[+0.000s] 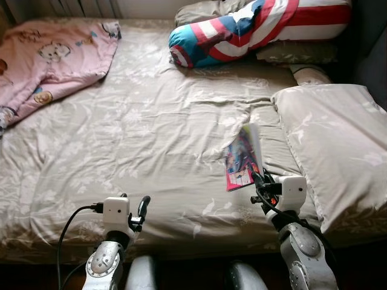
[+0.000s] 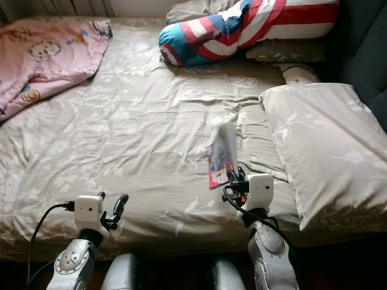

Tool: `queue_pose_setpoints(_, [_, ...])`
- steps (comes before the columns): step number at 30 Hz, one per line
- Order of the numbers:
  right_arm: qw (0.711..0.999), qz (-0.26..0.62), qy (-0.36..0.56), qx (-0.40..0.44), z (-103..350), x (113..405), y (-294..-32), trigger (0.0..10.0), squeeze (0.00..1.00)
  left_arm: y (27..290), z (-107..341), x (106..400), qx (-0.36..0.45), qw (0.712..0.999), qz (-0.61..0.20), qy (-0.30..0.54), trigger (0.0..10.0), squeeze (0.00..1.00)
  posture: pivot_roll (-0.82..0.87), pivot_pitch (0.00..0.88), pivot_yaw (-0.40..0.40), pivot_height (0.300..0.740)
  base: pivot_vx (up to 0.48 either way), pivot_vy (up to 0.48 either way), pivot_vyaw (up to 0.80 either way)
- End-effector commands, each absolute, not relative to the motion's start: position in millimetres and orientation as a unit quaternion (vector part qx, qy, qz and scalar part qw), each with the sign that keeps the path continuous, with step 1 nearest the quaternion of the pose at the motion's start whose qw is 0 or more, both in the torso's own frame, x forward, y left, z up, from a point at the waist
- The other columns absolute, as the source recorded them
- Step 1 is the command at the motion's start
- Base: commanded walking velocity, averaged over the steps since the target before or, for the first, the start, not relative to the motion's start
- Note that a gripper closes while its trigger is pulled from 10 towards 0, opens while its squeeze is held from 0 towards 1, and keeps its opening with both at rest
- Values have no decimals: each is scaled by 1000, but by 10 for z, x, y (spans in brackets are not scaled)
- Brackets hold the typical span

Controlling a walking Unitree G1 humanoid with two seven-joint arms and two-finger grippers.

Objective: Clean up the room

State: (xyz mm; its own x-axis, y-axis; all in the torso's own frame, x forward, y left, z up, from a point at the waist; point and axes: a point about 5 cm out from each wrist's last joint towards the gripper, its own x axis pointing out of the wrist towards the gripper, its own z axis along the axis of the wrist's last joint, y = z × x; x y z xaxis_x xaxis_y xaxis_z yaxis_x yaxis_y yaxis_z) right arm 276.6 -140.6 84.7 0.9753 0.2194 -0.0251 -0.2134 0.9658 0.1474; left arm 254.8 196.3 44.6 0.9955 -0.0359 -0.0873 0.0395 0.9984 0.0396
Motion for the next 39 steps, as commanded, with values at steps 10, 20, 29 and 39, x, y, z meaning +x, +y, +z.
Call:
queue_pose_setpoints(10, [990,124,-7,61,973,2810,-1439,10000,0,1927,447,2542,19,999,-22,40,10000,0,-6,199,-35,623,212,0,0])
queue_pose_setpoints(20, [980,129,-23,151,1121,2967,-1525,10000,0,1961,450,2516,27,998,-22,45,10000,0,12,216,-25,623,0,0,0])
queue_pose_setpoints(29, [897,183,-23,402,1146,3026,-1519,10000,0,2009,477,2489,35,998,-31,47,10000,0,41,238,2,623,0,0,0])
queue_pose_setpoints(39, [821,91,58,560,460,3009,-1801,10000,0,2052,522,2405,48,996,-54,55,10000,0,92,264,38,623,0,0,0])
